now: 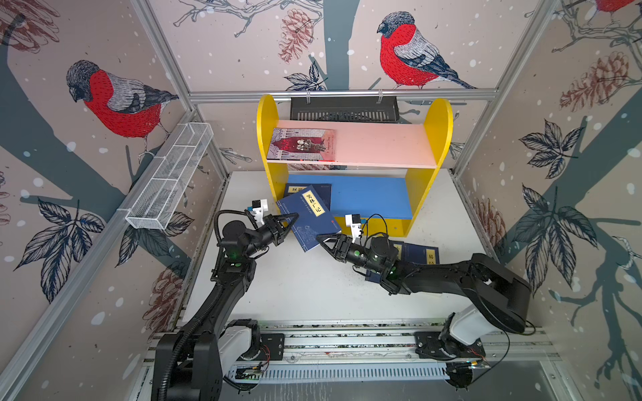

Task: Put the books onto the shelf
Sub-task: 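Move the right gripper to the paperback's edge while the left gripper holds it up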

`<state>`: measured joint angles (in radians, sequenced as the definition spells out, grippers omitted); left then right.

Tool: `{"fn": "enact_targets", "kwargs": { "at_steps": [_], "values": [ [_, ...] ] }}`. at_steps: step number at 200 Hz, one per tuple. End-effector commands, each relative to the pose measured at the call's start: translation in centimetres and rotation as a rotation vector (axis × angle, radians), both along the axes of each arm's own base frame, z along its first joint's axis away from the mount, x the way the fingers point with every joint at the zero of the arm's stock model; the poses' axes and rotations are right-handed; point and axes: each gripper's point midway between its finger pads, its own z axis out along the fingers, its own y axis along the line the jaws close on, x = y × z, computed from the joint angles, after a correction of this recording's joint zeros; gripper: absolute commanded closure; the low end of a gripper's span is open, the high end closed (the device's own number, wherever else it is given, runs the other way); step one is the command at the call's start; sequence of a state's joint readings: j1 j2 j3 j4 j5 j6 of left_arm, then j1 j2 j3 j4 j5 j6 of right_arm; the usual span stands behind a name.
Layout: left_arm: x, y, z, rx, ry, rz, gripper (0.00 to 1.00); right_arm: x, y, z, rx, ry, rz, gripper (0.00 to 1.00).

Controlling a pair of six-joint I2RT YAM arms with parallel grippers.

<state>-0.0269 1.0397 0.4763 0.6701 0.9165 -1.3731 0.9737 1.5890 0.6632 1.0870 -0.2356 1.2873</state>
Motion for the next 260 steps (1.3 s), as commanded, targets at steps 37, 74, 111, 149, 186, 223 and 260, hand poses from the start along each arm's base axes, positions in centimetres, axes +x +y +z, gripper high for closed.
{"fn": "enact_targets", "kwargs": {
  "at_steps": [37, 74, 111, 149, 186, 223, 260],
  "values": [
    [-0.9, -0.2, -0.7, 0.005, -0.017, -0.008, 1.0, 0.7, 0.3, 2.1, 0.087, -0.043, -0.005, 0.87],
    [-0.9, 0.0, -2.2, 0.06, 0.009, 0.002, 0.68, 0.5, 0.4, 1.9, 0.039, -0.094, 0.051, 0.99],
    [-1.6, 0.0, -2.2, 0.154, -0.087, -0.055, 0.38, -0.1, -0.6, 0.6, -0.148, -0.141, 0.166, 0.99],
    [-2.7, -0.1, -2.6, 0.224, -0.147, -0.15, 0.3, -0.9, -3.3, -0.1, -0.304, -0.18, 0.264, 0.99],
    [-3.5, -0.5, -2.6, 0.213, -0.178, -0.228, 0.29, -1.8, -6.3, 1.2, -0.359, -0.249, 0.327, 0.99],
    [-4.8, -1.2, -1.6, 0.148, -0.214, -0.316, 0.29, -3.4, -7.3, 2.4, -0.377, -0.303, 0.425, 0.99],
    [-5.8, -1.5, -0.2, 0.1, -0.239, -0.38, 0.29, -4.4, -7.8, 3.3, -0.385, -0.337, 0.461, 0.99]
  ]
}}
